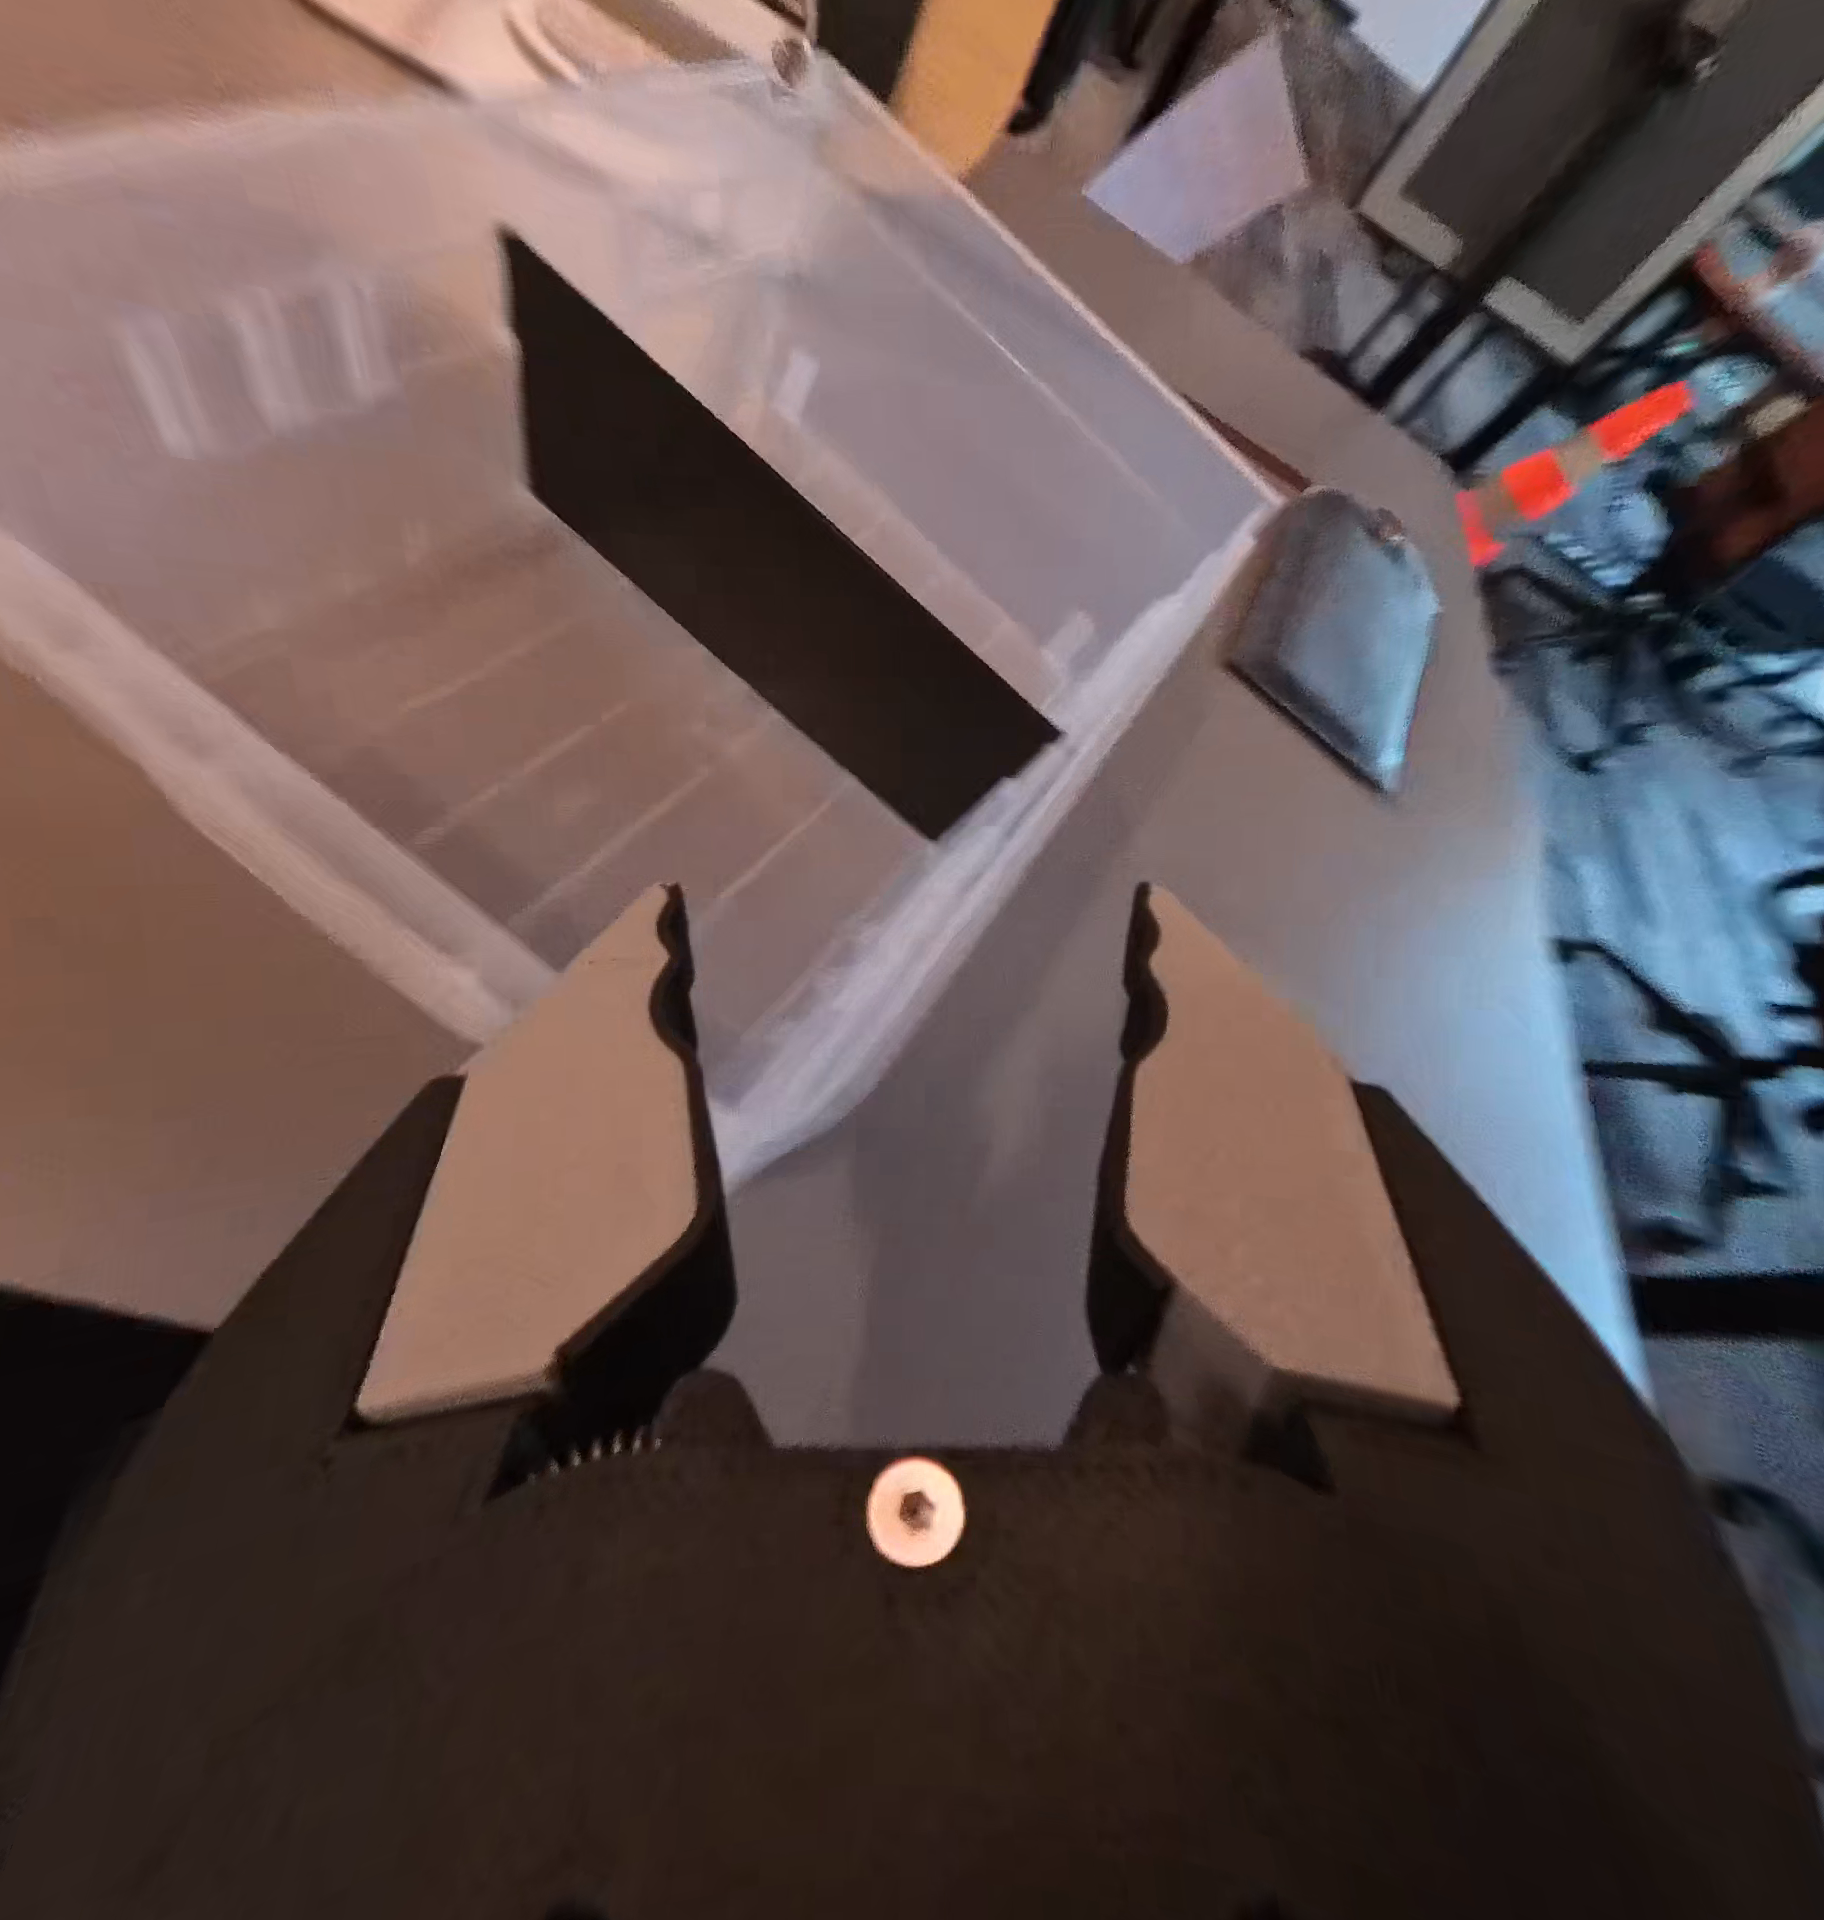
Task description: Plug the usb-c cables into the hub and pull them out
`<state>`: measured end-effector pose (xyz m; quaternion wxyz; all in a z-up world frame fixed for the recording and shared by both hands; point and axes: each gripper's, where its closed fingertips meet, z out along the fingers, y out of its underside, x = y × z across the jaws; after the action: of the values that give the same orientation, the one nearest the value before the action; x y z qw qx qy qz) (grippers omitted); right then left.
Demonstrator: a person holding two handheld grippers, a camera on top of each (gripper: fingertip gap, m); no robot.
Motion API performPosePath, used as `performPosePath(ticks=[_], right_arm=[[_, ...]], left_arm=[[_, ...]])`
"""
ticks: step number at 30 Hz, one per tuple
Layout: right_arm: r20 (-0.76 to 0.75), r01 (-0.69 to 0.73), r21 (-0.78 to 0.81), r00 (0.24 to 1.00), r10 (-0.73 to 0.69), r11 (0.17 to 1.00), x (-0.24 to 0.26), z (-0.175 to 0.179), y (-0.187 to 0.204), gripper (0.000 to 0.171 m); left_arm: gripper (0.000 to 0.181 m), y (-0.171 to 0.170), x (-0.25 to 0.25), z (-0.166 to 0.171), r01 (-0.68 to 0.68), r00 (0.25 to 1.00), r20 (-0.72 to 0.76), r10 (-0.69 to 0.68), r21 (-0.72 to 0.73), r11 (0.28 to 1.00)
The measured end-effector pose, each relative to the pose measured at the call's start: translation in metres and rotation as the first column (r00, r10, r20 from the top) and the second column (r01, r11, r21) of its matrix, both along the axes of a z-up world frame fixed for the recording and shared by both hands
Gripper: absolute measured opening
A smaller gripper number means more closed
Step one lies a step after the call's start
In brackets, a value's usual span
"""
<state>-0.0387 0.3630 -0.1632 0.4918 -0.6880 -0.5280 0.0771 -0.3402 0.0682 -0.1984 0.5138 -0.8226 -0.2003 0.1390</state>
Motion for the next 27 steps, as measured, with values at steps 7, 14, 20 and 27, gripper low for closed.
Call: performPosePath(ticks=[7, 14, 20, 27], right_arm=[[-0.382, -0.417, -0.264, 0.873, 0.302, 0.870, -0.068, 0.020, -0.105, 0.093], [-0.271, -0.299, -0.173, 0.930, 0.246, 0.939, -0.171, -0.013, -0.105, 0.094], [-0.118, -0.218, -0.087, 0.971, 0.208, 0.972, -0.179, -0.039, -0.078, 0.087], [0.062, -0.183, -0.059, 0.980, 0.187, 0.981, -0.099, -0.063, -0.048, 0.035]], left_arm=[[0.056, 0.033, -0.044, -0.005, -0.075, 0.992, -0.099, 0.073, -0.018, 0.997], [0.015, -0.003, -0.054, -0.003, -0.138, 0.981, -0.145, 0.131, -0.038, 0.990], [0.002, -0.075, -0.078, -0.001, -0.265, 0.956, -0.125, 0.266, 0.022, 0.964], [0.003, -0.096, -0.072, -0.001, -0.297, 0.951, -0.061, 0.302, 0.079, 0.952]])
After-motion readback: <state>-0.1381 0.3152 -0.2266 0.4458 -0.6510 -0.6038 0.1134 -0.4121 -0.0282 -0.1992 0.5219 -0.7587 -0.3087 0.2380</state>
